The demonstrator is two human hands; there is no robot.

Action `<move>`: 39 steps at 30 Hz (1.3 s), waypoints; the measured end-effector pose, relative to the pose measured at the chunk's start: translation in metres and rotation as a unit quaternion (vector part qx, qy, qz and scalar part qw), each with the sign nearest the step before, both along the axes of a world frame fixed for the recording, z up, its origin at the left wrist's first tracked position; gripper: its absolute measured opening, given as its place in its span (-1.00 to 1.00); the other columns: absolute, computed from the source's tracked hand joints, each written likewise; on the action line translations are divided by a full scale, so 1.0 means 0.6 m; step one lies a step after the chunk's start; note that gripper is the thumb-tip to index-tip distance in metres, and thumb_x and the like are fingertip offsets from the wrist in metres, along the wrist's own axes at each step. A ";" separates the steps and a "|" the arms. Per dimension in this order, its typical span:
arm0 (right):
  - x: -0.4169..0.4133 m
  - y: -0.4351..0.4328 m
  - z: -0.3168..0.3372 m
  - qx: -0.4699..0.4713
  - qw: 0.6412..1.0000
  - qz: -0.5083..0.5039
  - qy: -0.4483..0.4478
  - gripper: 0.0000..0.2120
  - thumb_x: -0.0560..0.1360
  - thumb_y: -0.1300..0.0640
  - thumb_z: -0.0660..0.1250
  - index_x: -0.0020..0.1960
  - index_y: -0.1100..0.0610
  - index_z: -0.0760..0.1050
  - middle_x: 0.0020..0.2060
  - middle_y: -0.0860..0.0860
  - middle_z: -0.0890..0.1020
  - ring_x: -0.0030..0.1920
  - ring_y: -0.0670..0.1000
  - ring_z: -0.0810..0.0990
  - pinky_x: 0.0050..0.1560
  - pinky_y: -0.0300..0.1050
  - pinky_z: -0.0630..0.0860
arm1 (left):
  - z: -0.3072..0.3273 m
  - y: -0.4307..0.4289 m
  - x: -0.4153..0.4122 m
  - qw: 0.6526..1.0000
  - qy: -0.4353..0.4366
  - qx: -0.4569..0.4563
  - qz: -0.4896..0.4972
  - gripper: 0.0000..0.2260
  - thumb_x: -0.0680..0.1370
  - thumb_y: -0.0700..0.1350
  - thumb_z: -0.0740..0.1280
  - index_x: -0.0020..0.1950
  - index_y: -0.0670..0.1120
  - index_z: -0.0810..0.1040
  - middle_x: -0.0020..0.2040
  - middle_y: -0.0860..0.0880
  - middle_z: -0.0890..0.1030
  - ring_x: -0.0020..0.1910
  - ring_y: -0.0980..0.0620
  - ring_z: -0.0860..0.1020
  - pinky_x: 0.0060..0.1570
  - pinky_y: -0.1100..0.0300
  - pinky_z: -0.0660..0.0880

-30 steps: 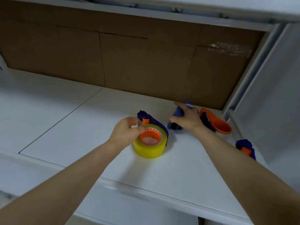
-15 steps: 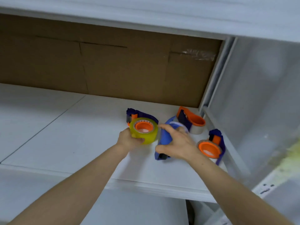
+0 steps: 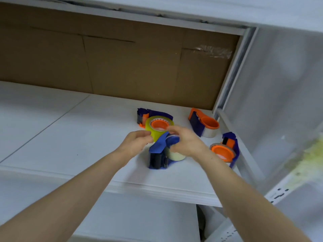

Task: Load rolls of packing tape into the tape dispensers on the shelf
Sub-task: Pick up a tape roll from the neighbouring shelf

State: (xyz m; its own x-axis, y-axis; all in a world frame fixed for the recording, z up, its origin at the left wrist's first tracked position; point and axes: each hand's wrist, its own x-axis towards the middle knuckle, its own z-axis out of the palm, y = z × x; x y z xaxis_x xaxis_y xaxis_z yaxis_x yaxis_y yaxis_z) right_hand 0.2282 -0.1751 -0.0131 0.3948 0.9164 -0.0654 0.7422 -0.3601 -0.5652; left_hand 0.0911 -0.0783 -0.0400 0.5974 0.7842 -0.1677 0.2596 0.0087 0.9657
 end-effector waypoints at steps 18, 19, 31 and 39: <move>-0.001 -0.044 -0.050 -0.062 0.981 0.073 -0.169 -0.76 0.53 0.01 0.22 0.09 0.09 0.56 -0.09 0.07 0.57 -0.04 0.12 0.50 -0.10 -0.07 0.41 | -0.011 -0.027 0.007 0.909 0.177 0.336 -0.170 -0.32 0.41 -0.10 0.46 0.47 -0.04 0.24 0.35 -0.06 0.39 0.28 -0.05 0.41 0.18 0.22 0.35; -0.004 -0.046 -0.051 -0.056 0.983 0.068 -0.164 -0.76 0.54 0.01 0.22 0.10 0.08 0.56 -0.04 0.07 0.59 0.01 0.13 0.52 -0.05 -0.05 0.43 | -0.010 -0.026 0.006 0.899 0.200 0.347 -0.176 -0.29 0.41 -0.08 0.46 0.49 -0.04 0.20 0.38 -0.08 0.37 0.30 -0.07 0.39 0.23 0.17 0.36; -0.020 -0.083 -0.029 -0.029 0.979 0.089 -0.182 -0.71 0.51 0.08 0.23 -0.39 0.02 0.38 -0.50 -0.08 0.31 -0.26 0.06 0.35 -0.39 -0.16 0.17 | -0.012 -0.034 0.011 0.792 0.363 0.432 -0.234 -0.12 0.40 0.13 0.38 0.52 0.20 -0.16 0.39 -0.09 0.24 0.23 -0.14 0.44 0.04 0.03 0.51; -0.007 -0.101 -0.012 0.061 0.989 0.029 -0.134 -0.85 0.51 0.07 0.28 0.00 0.04 0.61 -0.11 0.04 0.64 -0.07 0.09 0.54 -0.10 -0.06 0.47 | -0.008 -0.028 0.025 0.769 0.393 0.466 -0.191 -0.24 0.42 0.09 0.35 0.51 0.17 -0.01 0.25 -0.09 0.37 0.18 -0.13 0.45 -0.12 0.08 0.42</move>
